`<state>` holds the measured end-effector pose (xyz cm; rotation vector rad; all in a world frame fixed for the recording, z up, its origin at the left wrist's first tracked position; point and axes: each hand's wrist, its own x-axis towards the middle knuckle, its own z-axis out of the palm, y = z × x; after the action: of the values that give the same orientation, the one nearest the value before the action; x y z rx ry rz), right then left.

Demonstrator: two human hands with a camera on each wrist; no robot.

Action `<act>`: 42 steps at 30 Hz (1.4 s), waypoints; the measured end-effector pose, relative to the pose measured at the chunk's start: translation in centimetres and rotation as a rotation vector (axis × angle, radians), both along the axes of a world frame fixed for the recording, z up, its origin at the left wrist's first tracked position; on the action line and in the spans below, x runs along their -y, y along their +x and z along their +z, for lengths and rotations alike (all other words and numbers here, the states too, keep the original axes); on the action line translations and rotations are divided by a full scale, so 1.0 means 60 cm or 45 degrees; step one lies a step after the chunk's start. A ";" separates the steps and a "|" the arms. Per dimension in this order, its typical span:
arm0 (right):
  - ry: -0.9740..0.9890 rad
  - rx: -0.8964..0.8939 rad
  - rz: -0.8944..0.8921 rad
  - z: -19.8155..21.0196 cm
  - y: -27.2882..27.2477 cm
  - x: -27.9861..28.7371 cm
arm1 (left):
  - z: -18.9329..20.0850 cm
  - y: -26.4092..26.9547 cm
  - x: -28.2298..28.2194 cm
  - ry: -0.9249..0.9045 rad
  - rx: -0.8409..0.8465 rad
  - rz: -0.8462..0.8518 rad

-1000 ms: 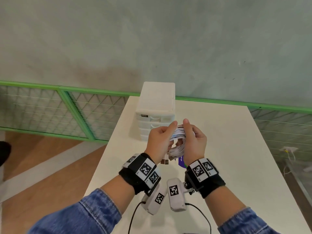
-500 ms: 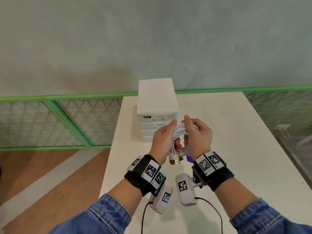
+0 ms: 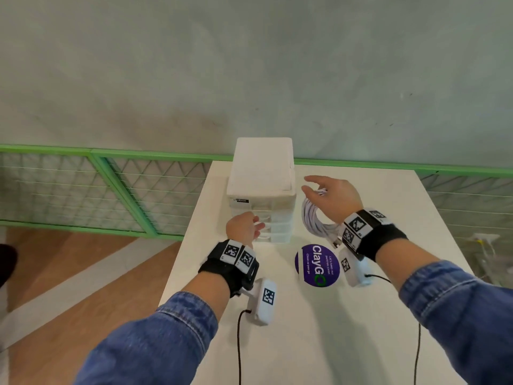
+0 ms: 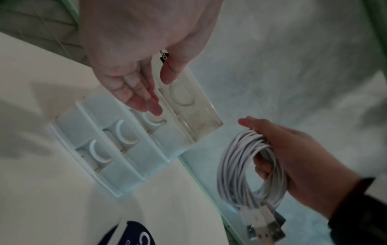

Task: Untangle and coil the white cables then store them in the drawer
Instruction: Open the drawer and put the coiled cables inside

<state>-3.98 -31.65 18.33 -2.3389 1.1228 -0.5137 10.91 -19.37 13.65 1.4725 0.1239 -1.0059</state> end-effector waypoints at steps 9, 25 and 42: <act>-0.110 -0.286 0.184 0.000 0.033 0.054 | -0.017 -0.009 0.034 0.043 0.157 0.028; -0.019 -0.447 0.250 0.005 0.056 0.042 | -0.023 -0.011 0.057 0.048 0.032 0.151; -0.133 -0.693 0.207 0.016 0.075 0.035 | -0.029 -0.040 -0.010 -0.164 0.300 0.188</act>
<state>0.50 -33.77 19.30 -2.7197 1.1319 0.1430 8.49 -18.78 11.94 1.4308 -0.0021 -0.7026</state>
